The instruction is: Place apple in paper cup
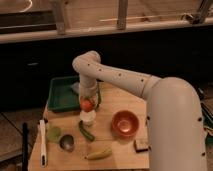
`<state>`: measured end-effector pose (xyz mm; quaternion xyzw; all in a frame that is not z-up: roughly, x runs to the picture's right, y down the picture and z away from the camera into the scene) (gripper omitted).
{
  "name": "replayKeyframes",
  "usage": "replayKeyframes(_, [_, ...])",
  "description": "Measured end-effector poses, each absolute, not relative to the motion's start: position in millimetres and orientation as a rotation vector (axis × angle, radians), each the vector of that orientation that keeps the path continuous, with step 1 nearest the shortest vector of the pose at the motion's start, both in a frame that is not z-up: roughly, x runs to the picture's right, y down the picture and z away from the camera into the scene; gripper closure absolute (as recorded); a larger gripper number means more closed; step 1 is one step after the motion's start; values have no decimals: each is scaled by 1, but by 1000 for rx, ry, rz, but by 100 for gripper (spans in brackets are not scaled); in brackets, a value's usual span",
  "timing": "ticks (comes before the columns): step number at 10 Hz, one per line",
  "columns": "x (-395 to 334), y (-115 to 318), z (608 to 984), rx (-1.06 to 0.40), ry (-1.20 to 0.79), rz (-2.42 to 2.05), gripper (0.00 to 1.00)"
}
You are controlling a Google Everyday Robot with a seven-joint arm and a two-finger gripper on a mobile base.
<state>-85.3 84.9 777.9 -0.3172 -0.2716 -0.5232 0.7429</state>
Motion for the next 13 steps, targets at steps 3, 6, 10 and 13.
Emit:
replayKeyframes(3, [-85, 85, 778, -696, -595, -1141, 57])
replayKeyframes(6, [-85, 85, 778, -697, -595, -1141, 57])
replayKeyframes(10, [-86, 86, 778, -698, -596, -1137, 62])
replayKeyframes(13, [-86, 86, 778, -700, -596, -1136, 62])
